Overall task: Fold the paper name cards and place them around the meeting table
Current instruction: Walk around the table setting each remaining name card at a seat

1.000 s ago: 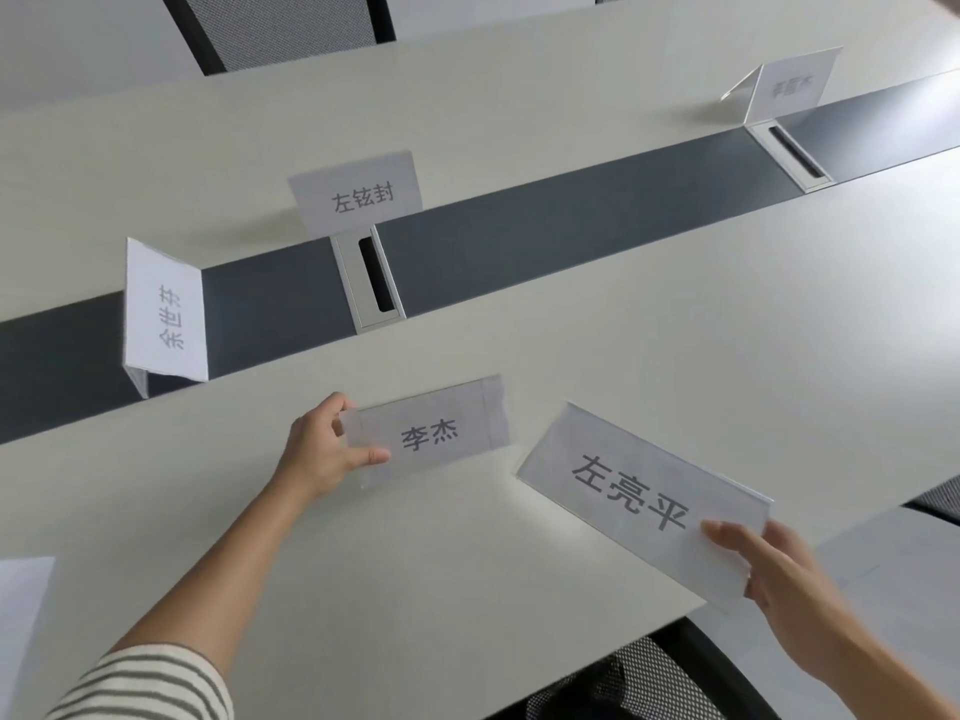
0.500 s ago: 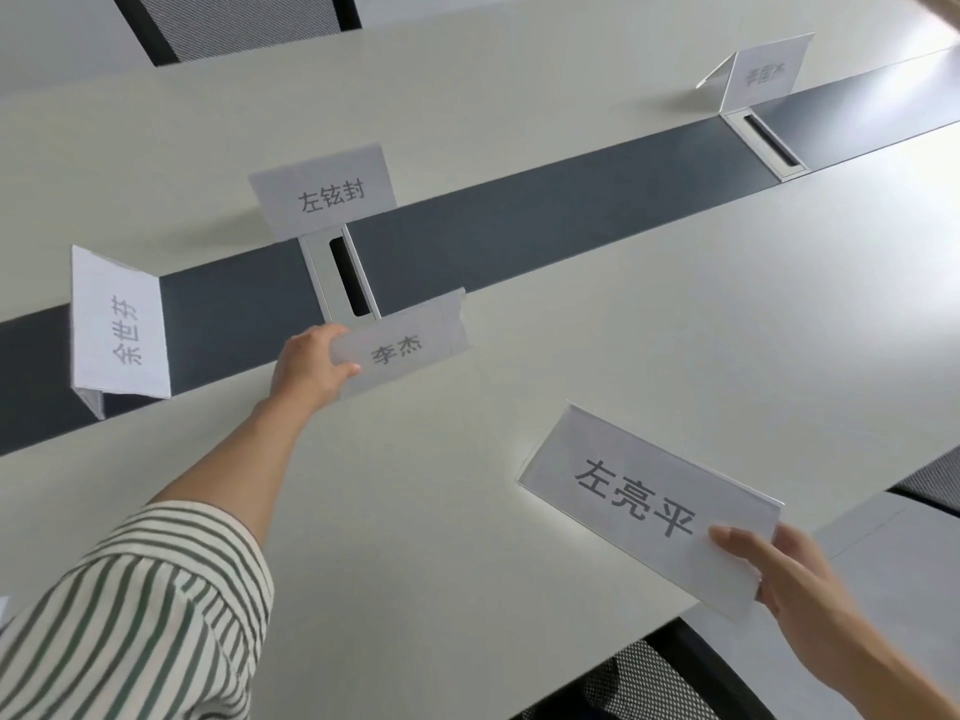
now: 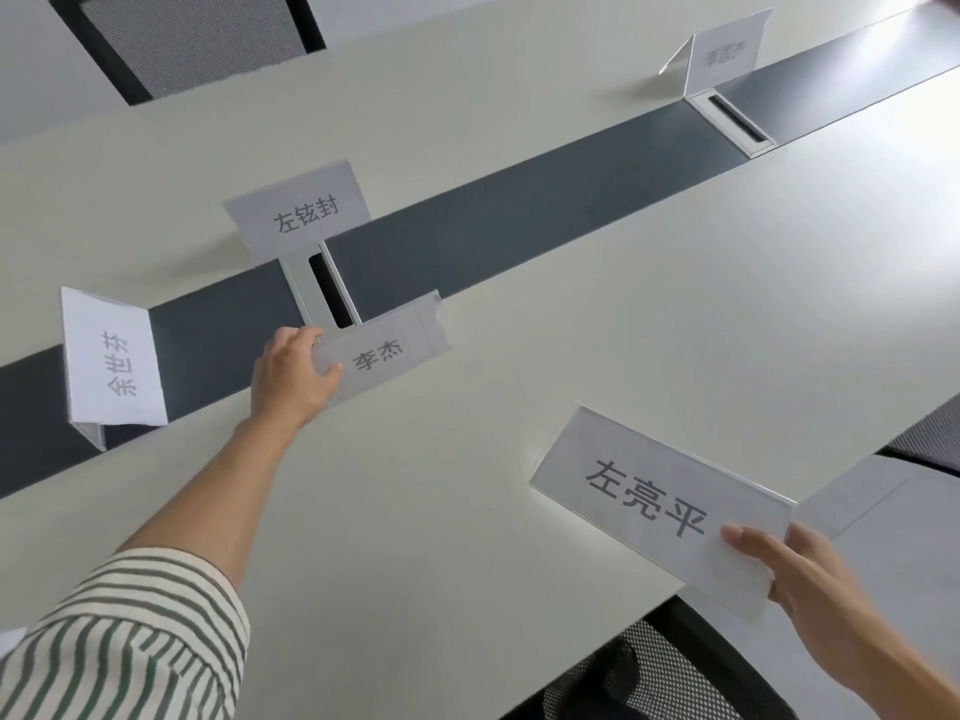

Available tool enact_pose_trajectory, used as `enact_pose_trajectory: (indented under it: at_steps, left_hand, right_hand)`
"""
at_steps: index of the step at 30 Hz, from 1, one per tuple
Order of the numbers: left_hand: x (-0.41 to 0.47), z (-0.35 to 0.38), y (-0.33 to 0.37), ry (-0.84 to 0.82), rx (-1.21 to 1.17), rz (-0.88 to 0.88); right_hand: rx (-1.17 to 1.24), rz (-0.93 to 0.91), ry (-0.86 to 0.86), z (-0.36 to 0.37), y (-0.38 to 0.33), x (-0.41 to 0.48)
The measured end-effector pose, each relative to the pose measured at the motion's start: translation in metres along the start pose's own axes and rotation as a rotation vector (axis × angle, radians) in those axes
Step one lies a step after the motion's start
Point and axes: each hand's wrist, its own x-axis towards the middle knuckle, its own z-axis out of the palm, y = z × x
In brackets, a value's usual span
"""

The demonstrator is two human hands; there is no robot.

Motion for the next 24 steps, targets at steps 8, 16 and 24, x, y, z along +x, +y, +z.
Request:
enact_pose_trajectory:
  at_steps: [8,16,24]
  left_hand:
    - [-0.106,-0.029,0.074,-0.041,-0.494,-0.070]
    - [-0.269,-0.031,0.177,-0.392,-0.758,0.014]
    - [-0.398,-0.016,0.286,-0.605,-0.683,0.196]
  right_hand:
    - [0.062,-0.006,0.032,-0.037,0.018,-0.032]
    - [0.214,-0.048,0.127,-0.118,0.082,-0.093]
    - [0.360,-0.014,0.315,-0.225,0.182,-0.176]
